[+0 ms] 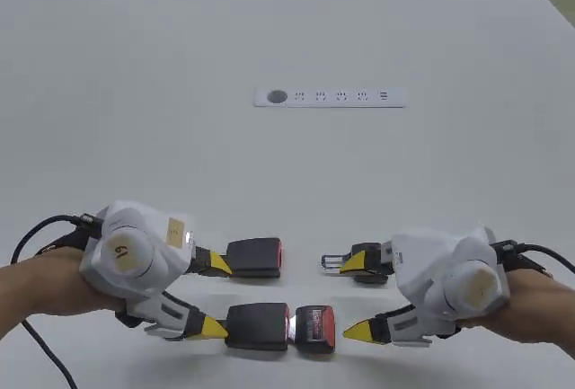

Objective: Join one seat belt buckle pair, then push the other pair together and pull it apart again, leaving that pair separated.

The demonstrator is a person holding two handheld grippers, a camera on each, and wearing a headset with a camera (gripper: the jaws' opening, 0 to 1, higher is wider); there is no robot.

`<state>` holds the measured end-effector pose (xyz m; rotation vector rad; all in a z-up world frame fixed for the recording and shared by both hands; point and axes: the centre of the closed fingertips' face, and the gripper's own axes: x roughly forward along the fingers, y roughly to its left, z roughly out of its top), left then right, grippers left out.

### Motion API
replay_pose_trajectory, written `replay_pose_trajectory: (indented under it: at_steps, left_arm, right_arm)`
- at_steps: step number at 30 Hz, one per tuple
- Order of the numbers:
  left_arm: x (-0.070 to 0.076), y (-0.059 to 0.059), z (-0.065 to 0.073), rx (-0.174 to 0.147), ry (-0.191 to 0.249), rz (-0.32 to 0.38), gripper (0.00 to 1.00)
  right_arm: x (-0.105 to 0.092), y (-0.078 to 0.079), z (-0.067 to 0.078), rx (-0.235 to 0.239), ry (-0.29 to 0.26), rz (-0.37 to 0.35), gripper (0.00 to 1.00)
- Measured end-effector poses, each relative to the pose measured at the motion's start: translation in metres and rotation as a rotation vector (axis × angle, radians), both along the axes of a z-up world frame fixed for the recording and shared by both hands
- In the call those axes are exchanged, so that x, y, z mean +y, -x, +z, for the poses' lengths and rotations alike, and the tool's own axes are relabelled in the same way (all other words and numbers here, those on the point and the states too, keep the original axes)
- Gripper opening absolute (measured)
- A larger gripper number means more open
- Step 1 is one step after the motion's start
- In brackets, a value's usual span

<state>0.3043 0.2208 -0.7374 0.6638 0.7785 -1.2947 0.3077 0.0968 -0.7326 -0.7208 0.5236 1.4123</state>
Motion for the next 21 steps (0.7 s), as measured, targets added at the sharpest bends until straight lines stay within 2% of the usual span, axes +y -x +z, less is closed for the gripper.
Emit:
replay_pose_trajectory:
  at_steps: [3, 5, 9, 16, 21]
  left_arm:
    - [-0.002, -0.006, 0.005, -0.005, 0.006, 0.008, 0.43]
    - [0.0, -0.011, 0.003, -0.008, 0.015, 0.017, 0.43]
    - [-0.006, -0.019, 0.009, -0.01, 0.026, 0.035, 0.44]
    - [-0.001, -0.04, 0.01, -0.016, 0.027, 0.067, 0.45]
    - [0.0, -0.05, 0.008, -0.011, 0.016, 0.065, 0.45]
  right_arm:
    - [-0.006, -0.007, 0.001, -0.007, 0.003, -0.01, 0.4]
    - [-0.01, -0.012, 0.001, -0.009, 0.008, -0.02, 0.4]
    - [-0.019, -0.022, 0.002, -0.014, 0.016, -0.037, 0.41]
    - [-0.032, -0.038, 0.003, -0.026, 0.024, -0.067, 0.41]
    - [-0.04, -0.047, -0.001, -0.021, 0.039, -0.075, 0.41]
